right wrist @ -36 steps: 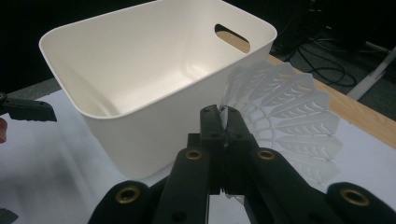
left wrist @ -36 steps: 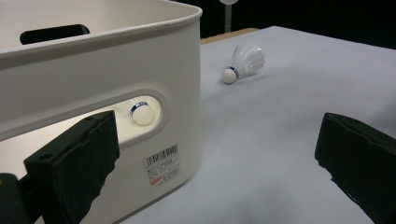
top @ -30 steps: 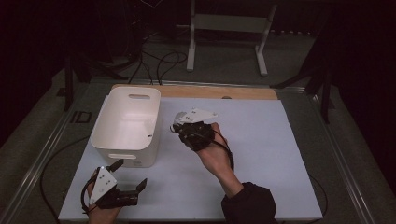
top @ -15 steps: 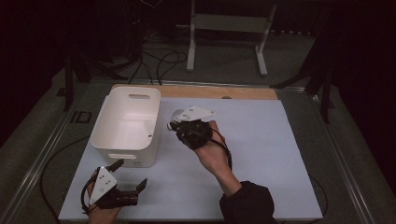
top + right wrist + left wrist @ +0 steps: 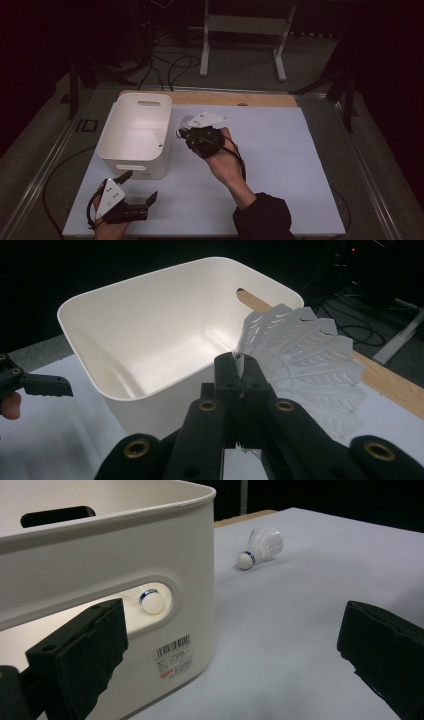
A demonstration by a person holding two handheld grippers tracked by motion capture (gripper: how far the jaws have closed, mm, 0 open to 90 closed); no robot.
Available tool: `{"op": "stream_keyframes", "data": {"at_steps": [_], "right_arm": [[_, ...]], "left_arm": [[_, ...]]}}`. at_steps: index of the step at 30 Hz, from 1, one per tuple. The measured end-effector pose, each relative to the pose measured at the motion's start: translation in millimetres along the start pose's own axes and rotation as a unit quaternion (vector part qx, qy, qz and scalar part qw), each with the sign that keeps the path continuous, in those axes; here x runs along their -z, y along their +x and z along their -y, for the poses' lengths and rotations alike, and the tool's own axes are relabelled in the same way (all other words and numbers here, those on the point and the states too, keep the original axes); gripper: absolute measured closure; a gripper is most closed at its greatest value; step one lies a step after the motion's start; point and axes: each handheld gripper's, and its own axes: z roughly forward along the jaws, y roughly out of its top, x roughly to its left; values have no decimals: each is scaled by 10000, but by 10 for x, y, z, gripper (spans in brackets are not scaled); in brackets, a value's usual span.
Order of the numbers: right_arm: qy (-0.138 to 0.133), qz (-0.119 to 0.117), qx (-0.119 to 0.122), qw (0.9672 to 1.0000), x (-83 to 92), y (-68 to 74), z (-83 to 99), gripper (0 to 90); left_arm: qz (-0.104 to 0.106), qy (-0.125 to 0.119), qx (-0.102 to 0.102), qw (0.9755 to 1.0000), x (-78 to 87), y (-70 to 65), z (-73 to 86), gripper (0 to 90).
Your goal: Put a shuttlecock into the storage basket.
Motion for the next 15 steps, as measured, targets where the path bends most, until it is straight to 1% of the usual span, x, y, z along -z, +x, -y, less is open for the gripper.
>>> {"op": "stream_keyframes", "data": {"at_steps": [2, 4, 5, 7, 15], "right_arm": [[-4, -10, 30, 10000, -5, 4, -8, 893], [-7, -23, 12, 10000, -8, 14, -18, 893], [-26, -35, 47, 10000, -13, 14, -25, 893], [-43, -36, 24, 10000, -16, 22, -34, 892], [-73, -88, 53, 9999, -39, 57, -72, 893]], "left_arm": [[-3, 0, 0, 10000, -1, 0, 1, 4], [-3, -1, -3, 10000, -1, 0, 1, 4], [-3, 0, -5, 10000, -1, 0, 1, 4], [0, 1, -4, 10000, -1, 0, 1, 4], [-6, 0, -29, 10000, 0, 3, -1, 4]]}}
